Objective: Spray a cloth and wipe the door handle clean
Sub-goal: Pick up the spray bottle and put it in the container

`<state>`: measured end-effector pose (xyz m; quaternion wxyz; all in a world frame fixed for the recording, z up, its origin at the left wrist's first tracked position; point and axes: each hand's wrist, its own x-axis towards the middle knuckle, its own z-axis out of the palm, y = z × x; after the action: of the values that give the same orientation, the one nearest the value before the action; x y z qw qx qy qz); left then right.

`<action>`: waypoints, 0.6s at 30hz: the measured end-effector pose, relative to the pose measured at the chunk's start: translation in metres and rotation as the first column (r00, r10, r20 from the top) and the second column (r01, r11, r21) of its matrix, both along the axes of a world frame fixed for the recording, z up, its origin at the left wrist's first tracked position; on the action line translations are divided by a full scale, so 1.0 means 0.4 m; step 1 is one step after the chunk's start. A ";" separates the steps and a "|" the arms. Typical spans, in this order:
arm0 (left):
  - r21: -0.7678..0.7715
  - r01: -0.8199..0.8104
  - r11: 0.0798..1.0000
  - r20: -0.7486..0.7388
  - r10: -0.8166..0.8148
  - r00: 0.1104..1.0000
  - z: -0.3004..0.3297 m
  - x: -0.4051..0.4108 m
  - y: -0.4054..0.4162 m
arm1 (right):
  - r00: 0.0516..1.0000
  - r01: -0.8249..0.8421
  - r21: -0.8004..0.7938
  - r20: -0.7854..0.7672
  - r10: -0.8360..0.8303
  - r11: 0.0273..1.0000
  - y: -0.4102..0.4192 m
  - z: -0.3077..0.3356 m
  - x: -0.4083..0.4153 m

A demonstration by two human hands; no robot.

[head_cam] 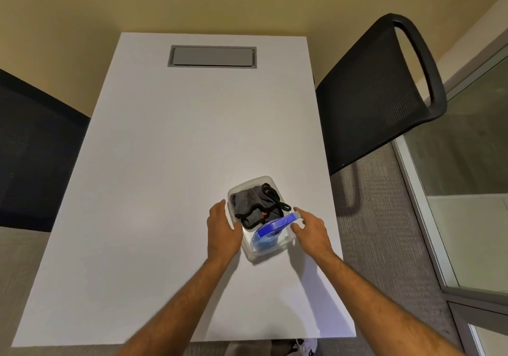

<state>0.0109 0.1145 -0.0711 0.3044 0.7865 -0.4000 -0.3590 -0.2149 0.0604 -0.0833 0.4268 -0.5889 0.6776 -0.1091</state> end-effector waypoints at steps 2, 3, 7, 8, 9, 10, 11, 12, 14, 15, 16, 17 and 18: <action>0.144 0.007 0.990 -0.059 0.001 0.998 -0.017 -0.011 -0.005 | 1.000 0.012 0.028 -0.014 -0.012 1.000 0.023 -0.020 0.012; 0.165 0.037 0.986 -0.084 -0.023 0.996 -0.025 -0.018 -0.005 | 0.999 0.026 0.020 -0.023 -0.026 0.999 0.038 -0.029 0.018; 0.150 0.089 0.985 -0.109 -0.073 0.991 -0.052 -0.024 -0.008 | 0.988 0.153 0.011 0.018 -0.153 0.988 0.078 -0.046 0.024; 0.144 0.090 0.985 -0.111 -0.075 0.991 -0.054 -0.022 -0.009 | 0.987 0.159 0.008 0.023 -0.159 0.987 0.083 -0.047 0.021; 0.140 0.100 0.985 -0.102 -0.086 0.991 -0.056 -0.020 -0.011 | 0.987 0.162 0.006 0.021 -0.162 0.987 0.089 -0.047 0.019; 0.142 0.113 0.983 -0.099 -0.099 0.990 -0.058 -0.018 -0.012 | 0.986 0.166 0.005 0.016 -0.166 0.986 0.095 -0.046 0.016; 0.145 0.129 0.981 -0.099 -0.115 0.988 -0.062 -0.017 -0.014 | 0.984 0.178 0.009 0.011 -0.178 0.984 0.102 -0.044 0.015; 0.151 0.149 0.977 -0.100 -0.134 0.986 -0.062 -0.015 -0.015 | 0.981 0.195 0.012 0.007 -0.195 0.981 0.112 -0.041 0.014; 0.157 0.195 0.968 -0.097 -0.182 0.979 -0.070 -0.013 -0.015 | 0.971 0.238 0.028 0.018 -0.239 0.971 0.139 -0.038 0.013; 0.160 0.213 0.964 -0.092 -0.200 0.976 -0.075 -0.012 -0.014 | 0.963 0.264 0.042 0.034 -0.266 0.963 0.153 -0.037 0.012; 0.160 0.225 0.961 -0.086 -0.213 0.973 -0.079 -0.013 -0.013 | 0.954 0.291 0.056 0.052 -0.294 0.955 0.164 -0.038 0.011; 0.163 0.234 0.958 -0.080 -0.224 0.971 -0.077 -0.015 -0.012 | 0.946 0.313 0.075 0.069 -0.318 0.947 0.172 -0.033 0.012; 0.160 0.246 0.956 -0.084 -0.235 0.968 -0.083 -0.015 -0.010 | 0.939 0.327 0.084 0.086 -0.333 0.941 0.179 -0.037 0.010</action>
<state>0.0050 0.1104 -0.1041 0.2033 0.7430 -0.4506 -0.4512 -0.2111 0.1320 -0.0981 0.4555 -0.4458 0.7481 -0.1848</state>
